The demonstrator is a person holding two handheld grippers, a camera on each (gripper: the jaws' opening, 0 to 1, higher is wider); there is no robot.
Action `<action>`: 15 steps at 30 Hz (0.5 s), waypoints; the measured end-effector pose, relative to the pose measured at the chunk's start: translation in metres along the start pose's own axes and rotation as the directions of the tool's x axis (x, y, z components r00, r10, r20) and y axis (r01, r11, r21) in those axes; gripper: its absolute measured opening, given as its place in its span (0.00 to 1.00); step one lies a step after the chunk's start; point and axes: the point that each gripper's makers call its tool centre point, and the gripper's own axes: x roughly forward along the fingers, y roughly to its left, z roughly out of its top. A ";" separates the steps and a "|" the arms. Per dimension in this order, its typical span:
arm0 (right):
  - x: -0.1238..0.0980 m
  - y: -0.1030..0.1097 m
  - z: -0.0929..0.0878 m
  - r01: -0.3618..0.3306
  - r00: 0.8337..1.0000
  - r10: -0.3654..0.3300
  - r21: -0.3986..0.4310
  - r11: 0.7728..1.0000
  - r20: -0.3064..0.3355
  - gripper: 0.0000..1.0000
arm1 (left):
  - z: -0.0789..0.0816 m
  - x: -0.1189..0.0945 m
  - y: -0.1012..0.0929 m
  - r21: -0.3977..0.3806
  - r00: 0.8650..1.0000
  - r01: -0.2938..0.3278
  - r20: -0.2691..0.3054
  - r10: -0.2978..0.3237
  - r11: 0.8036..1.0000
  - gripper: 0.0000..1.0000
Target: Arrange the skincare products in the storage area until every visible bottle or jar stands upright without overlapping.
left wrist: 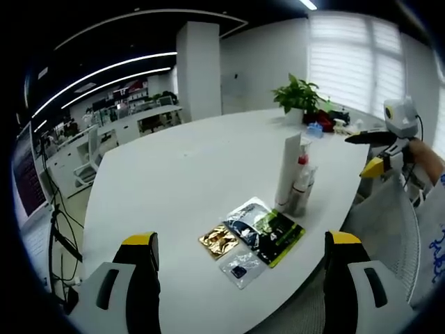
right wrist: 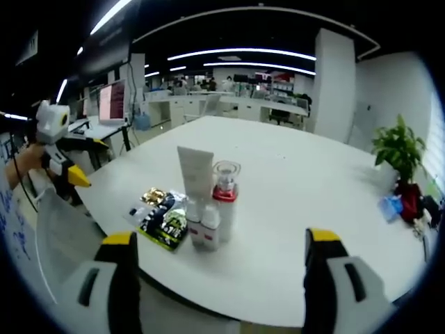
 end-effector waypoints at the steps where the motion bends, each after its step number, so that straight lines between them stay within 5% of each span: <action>1: 0.000 0.000 0.000 0.000 1.000 0.000 -0.004 1.000 -0.003 1.00 | 0.000 -0.001 0.000 -0.003 1.000 -0.001 0.002 0.001 1.000 0.97; 15: 0.004 0.008 0.002 -0.029 0.999 0.029 -0.024 0.999 -0.014 1.00 | 0.003 -0.005 0.004 -0.024 0.998 -0.039 0.042 0.040 0.999 0.97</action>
